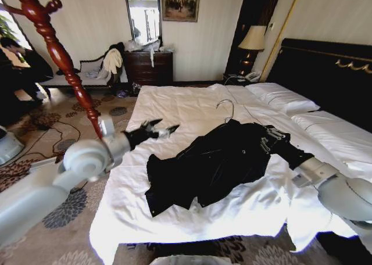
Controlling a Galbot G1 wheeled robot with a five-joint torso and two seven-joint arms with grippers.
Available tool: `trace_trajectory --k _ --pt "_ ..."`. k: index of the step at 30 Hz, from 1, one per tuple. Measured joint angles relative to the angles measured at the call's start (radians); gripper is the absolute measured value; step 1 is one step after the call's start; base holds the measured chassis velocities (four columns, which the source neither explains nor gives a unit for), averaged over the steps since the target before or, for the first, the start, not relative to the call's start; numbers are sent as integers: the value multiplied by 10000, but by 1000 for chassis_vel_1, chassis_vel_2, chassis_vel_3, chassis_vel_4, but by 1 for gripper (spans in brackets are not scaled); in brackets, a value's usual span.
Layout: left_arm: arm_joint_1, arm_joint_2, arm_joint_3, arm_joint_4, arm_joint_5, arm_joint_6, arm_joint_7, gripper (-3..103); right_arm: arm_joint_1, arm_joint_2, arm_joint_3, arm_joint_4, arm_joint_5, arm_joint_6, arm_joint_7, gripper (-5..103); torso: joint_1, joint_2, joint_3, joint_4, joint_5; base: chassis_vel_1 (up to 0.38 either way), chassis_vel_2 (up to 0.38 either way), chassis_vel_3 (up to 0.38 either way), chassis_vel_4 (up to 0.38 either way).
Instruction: Pick up the clothes from the bed and hang them on the clothes hanger.
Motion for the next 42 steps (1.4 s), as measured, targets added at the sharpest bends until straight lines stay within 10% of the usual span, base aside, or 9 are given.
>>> trace_trajectory --k 15,29,42 --pt "3726 -814 233 200 4542 -912 640 100 -68 346 202 27 298 -14 114 19 0 0 0 0 3 0 0 0 0" --pt "1147 -2616 4371 1276 8850 -2000 -930 100 -296 446 383 106 663 -75 111 19 1 -1 1 0 3 0 0 0 0" --pt "-148 -4752 6096 2543 10139 -2447 -1963 97 -407 865 508 160 682 -49 87 19 0 -1 0 -1 5 0 0 0 0"
